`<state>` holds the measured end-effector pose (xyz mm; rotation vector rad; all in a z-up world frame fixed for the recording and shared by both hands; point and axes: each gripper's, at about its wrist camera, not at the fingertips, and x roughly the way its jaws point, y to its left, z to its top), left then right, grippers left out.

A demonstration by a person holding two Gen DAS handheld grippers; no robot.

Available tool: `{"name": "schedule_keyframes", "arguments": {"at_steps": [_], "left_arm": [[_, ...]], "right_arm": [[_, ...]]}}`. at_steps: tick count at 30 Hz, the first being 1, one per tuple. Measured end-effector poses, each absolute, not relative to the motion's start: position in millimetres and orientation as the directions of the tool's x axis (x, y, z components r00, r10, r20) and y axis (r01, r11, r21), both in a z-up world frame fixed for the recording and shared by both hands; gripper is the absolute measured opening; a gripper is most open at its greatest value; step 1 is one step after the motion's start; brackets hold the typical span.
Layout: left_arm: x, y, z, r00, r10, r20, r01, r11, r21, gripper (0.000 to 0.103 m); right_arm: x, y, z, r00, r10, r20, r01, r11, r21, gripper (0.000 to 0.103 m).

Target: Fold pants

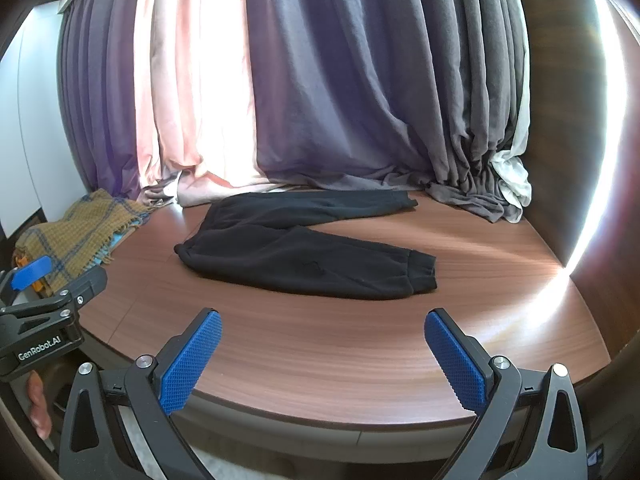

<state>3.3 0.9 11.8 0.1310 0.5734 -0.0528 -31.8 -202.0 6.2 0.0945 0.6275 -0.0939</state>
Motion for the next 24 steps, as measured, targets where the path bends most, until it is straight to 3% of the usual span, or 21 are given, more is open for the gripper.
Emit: {"name": "schedule_keyframes", "arguments": {"at_steps": [24], "left_arm": [[3.1,-0.4,11.1,0.841,-0.009,-0.54,0.081,0.991,0.11,0.103]], "right_arm": [[-32.2,-198.8,7.8,0.806,-0.049,-0.59,0.106,0.993,0.061,0.102]]}}
